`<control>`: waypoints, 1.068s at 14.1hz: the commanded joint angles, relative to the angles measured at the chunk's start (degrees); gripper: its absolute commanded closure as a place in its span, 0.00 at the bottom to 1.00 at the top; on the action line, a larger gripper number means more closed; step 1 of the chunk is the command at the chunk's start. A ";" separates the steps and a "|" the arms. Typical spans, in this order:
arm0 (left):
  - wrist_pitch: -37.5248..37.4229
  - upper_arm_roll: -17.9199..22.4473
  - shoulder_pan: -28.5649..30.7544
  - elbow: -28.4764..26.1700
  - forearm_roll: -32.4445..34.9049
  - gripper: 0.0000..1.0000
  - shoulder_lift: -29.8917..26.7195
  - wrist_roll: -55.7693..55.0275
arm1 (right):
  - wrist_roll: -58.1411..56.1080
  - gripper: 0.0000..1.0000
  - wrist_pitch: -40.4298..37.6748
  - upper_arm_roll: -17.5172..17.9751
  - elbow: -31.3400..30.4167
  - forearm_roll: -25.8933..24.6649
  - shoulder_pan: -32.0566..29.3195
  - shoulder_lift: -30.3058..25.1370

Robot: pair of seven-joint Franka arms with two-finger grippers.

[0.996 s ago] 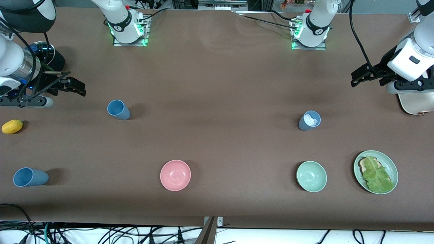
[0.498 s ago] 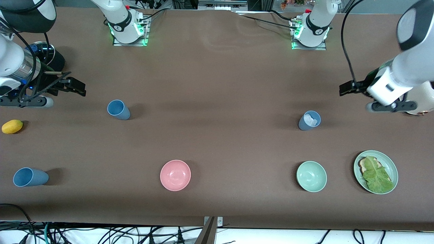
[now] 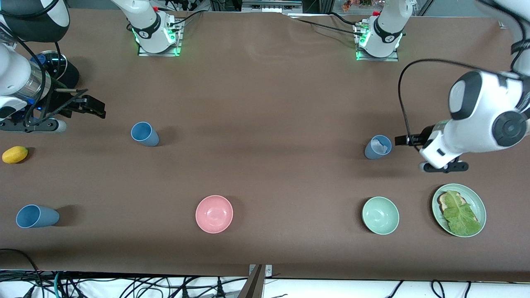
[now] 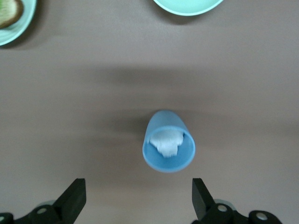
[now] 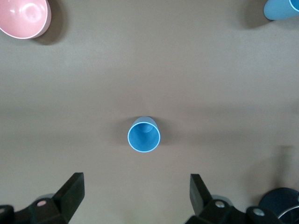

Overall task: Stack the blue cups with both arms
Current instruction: 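Reach down and grasp the small light-blue cup with the left gripper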

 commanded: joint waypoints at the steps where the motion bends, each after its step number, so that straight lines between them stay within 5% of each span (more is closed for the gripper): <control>1: 9.38 -0.21 0.24 -8.26 1.46 0.00 -0.45 1.53 | 0.56 0.00 0.18 0.30 0.04 -0.82 0.00 -0.25; 5: 16.89 -0.21 -0.46 -15.49 1.55 0.01 -0.10 2.40 | 0.56 0.00 0.00 0.30 0.04 -0.82 0.00 -0.25; 6: 17.59 -0.21 -0.46 -15.68 1.55 0.08 0.94 2.93 | 0.56 0.00 -0.09 0.30 -0.04 -0.82 0.00 -0.25; 10: 19.44 -0.21 0.06 -15.24 1.46 0.99 2.62 7.14 | 0.56 0.00 0.00 0.30 -0.13 -0.82 0.00 -0.17; 15: 17.69 -0.21 -0.46 -13.31 1.55 1.00 2.19 7.07 | 0.56 0.00 0.09 0.30 -0.22 -0.82 0.00 0.10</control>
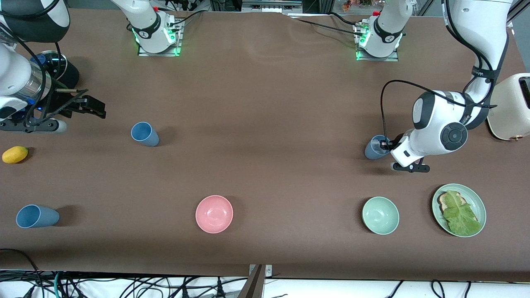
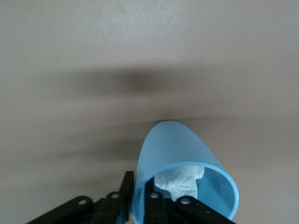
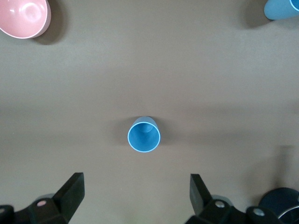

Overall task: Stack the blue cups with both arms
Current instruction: 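Carry the small cup toward the table center with the left gripper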

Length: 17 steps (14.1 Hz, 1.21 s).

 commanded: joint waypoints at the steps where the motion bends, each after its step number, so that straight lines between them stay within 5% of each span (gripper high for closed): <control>1: -3.03 -0.16 -0.23 3.14 1.43 1.00 -0.58 0.69 | 0.56 0.00 0.09 0.30 -0.21 -0.82 -0.01 0.07; 8: -8.41 -9.64 -2.51 12.64 0.38 1.00 0.65 -12.27 | 0.56 0.00 0.09 0.30 -0.21 -0.82 -0.02 0.15; 12: -7.19 -10.27 -10.41 18.00 -2.79 1.00 6.44 -25.48 | 0.56 0.00 0.18 0.30 -0.21 -0.82 -0.10 0.33; 17: 3.08 -10.27 -17.18 19.68 -2.88 1.00 12.42 -35.68 | 0.39 0.00 0.18 0.21 -0.21 -0.82 -0.28 0.42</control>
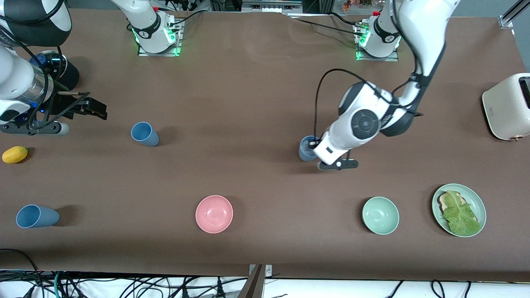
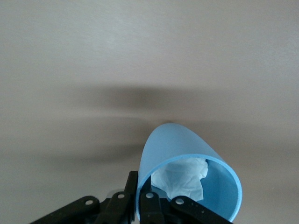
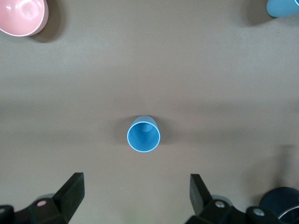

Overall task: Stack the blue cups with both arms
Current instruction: 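Carry the small cup toward the table center with the left gripper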

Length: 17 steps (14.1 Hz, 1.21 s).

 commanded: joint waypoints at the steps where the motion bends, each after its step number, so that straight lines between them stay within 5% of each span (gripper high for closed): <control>1: 2.91 0.28 -2.16 2.69 -1.26 1.00 3.07 -4.12 | 0.21 0.00 0.17 0.23 -0.09 -0.79 -0.34 -0.08; 13: 5.20 0.37 -6.12 2.69 -1.35 0.98 5.00 -7.55 | 0.56 0.00 0.17 0.14 0.09 -0.70 -0.52 0.54; 15: 5.11 0.37 -6.12 2.60 -1.18 0.03 4.74 -8.35 | 0.65 0.00 0.17 0.14 0.09 -0.70 -0.52 0.54; 17: 4.68 0.37 -6.03 2.86 -1.17 0.00 3.43 -8.53 | 0.56 0.00 0.17 0.14 -0.08 -0.79 -0.52 0.63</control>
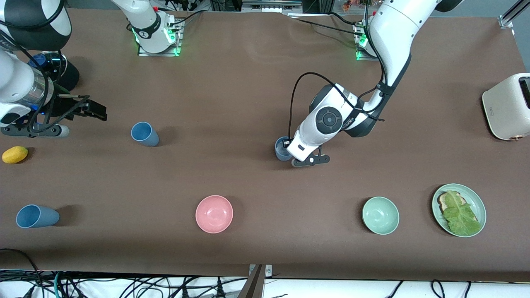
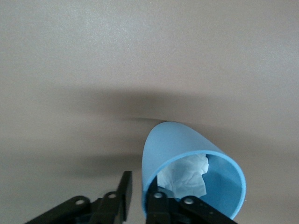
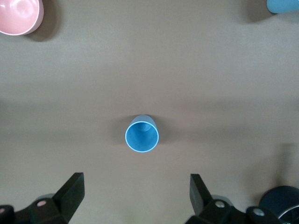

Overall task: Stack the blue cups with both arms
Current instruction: 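Release the small cup at center while the right gripper grasps the blue cup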

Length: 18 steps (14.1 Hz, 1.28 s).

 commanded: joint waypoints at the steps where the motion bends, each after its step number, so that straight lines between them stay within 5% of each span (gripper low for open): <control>1: -1.08 0.38 -0.50 1.23 -1.00 0.00 -1.82 -0.52 | 0.44 0.00 0.17 0.18 -0.07 -0.75 -0.09 0.31; 6: -8.72 0.91 0.20 1.49 -0.47 0.00 -8.76 -0.17 | 0.44 0.00 -1.58 0.27 -0.94 -1.02 0.08 4.70; 12: -30.76 1.79 3.71 20.01 3.47 0.00 -9.83 1.06 | 0.96 0.00 14.72 0.27 -21.40 -1.10 0.08 0.67; 18: -35.62 1.70 12.49 22.06 4.01 0.00 -13.34 11.94 | 10.00 0.00 23.36 3.95 -31.09 -4.87 1.22 0.22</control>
